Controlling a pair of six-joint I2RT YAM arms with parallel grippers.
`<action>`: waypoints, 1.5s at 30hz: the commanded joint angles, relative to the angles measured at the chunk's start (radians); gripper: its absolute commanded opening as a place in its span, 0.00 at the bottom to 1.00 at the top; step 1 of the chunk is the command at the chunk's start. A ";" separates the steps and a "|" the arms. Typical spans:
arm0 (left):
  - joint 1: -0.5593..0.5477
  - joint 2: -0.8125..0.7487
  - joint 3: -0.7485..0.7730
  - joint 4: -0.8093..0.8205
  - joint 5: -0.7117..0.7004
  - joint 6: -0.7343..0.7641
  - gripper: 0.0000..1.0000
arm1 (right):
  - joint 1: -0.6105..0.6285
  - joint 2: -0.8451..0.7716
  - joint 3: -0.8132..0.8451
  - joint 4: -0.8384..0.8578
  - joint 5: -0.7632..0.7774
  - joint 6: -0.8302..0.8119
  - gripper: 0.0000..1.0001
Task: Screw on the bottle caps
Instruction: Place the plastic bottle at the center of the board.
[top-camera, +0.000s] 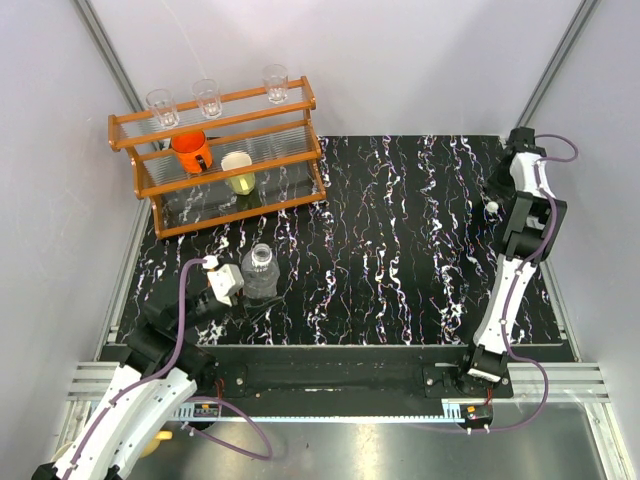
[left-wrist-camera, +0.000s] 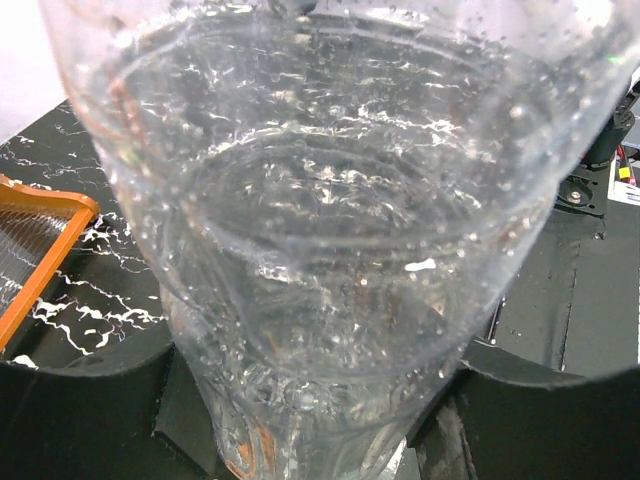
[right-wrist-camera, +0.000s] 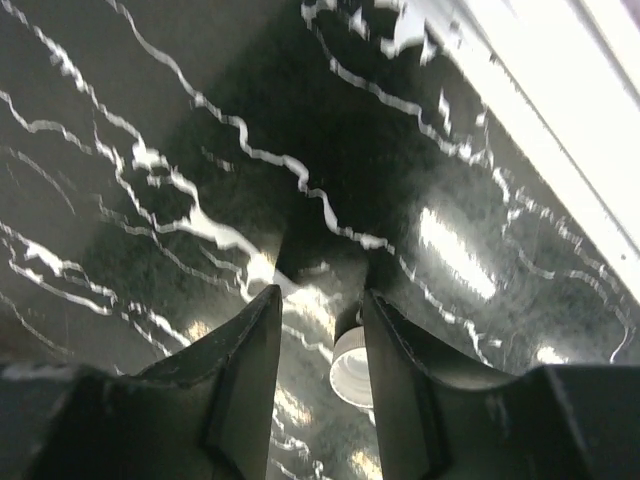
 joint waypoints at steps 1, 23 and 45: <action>0.007 -0.017 0.004 0.055 -0.021 0.006 0.22 | 0.034 -0.126 -0.125 -0.031 -0.096 0.035 0.45; -0.242 0.367 0.213 -0.230 -0.163 0.222 0.25 | 0.224 -0.764 -0.699 0.156 -0.032 0.148 0.53; -0.271 1.418 0.739 -0.634 -0.501 0.393 0.17 | 0.058 -0.593 -0.747 0.041 -0.021 0.058 0.41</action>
